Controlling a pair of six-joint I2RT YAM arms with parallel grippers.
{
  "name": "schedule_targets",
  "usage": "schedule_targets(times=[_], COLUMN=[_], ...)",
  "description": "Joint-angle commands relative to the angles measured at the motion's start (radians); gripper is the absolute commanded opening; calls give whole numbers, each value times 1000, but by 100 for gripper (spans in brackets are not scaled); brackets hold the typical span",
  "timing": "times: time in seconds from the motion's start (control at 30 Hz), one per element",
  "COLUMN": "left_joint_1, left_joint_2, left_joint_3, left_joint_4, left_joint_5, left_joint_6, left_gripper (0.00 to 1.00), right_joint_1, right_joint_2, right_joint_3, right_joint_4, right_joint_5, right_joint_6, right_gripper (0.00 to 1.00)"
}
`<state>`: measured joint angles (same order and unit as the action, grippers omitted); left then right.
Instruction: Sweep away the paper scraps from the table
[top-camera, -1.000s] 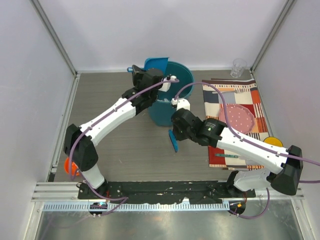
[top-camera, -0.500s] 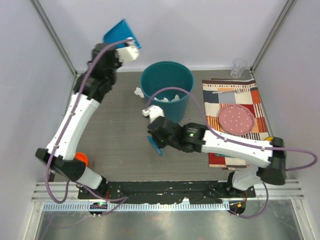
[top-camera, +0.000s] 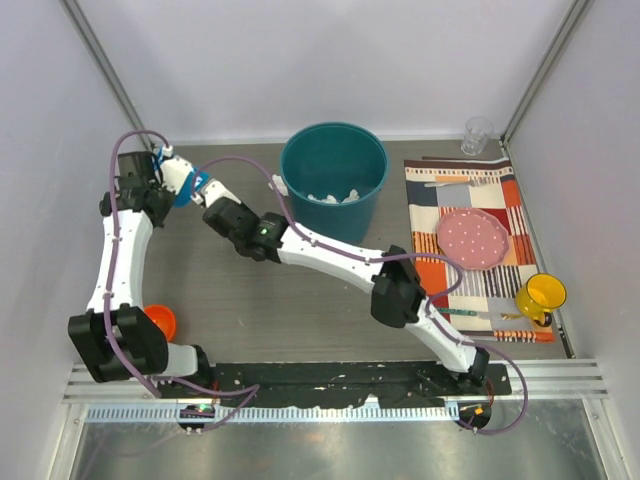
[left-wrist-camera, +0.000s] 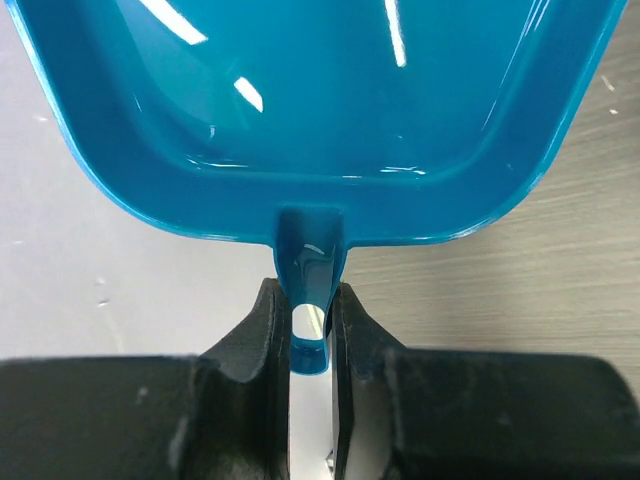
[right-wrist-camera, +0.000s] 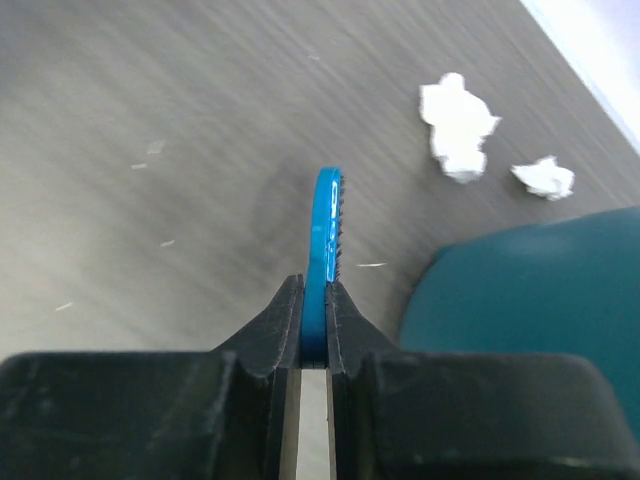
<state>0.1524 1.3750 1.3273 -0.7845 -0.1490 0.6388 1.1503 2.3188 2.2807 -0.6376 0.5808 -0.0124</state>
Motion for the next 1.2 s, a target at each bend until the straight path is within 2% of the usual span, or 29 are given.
schedule_targets(times=[0.0, 0.27, 0.4, 0.5, 0.6, 0.63, 0.7, 0.73, 0.83, 0.9, 1.0, 1.07, 1.17], left_joint_1=[13, 12, 12, 12, 12, 10, 12, 12, 10, 12, 12, 12, 12], left_joint_2=[-48, 19, 27, 36, 52, 64, 78, 85, 85, 73, 58, 62, 75], left_joint_3=[-51, -95, -135, -151, -155, -155, -154, -154, -168, -187, -212, -217, -214], left_joint_4=[19, 27, 50, 67, 70, 67, 57, 53, 45, 48, 51, 53, 45], left_joint_5=[108, 124, 144, 146, 177, 180, 193, 195, 195, 193, 192, 187, 181], left_joint_6=[-25, -28, -13, -4, -4, -4, -7, -7, -1, 7, 25, 28, 29], left_gripper=[0, 0, 0, 0, 0, 0, 0, 0, 0, 0, 0, 0, 0], right_joint_1=[-76, -158, -173, -190, -216, -222, -228, -233, -253, -267, -300, -334, -391], right_joint_2=[45, -74, -154, -208, -219, -211, -170, -151, -14, 106, 200, 220, 225], right_joint_3=[129, -90, -248, -321, -314, -300, -265, -253, -161, -52, -4, -16, -13], right_joint_4=[4, 33, 33, 47, 99, 146, 231, 344, 546, 620, 847, 888, 824], right_joint_5=[159, 226, 322, 312, 194, 141, 128, 152, 224, 293, 269, 147, 29], right_joint_6=[-93, -69, -67, -57, -55, -81, -148, -255, -438, -605, -823, -877, -810], right_gripper=[1, 1, 1, 1, 1, 1, 1, 1, 1, 1, 1, 1, 1])
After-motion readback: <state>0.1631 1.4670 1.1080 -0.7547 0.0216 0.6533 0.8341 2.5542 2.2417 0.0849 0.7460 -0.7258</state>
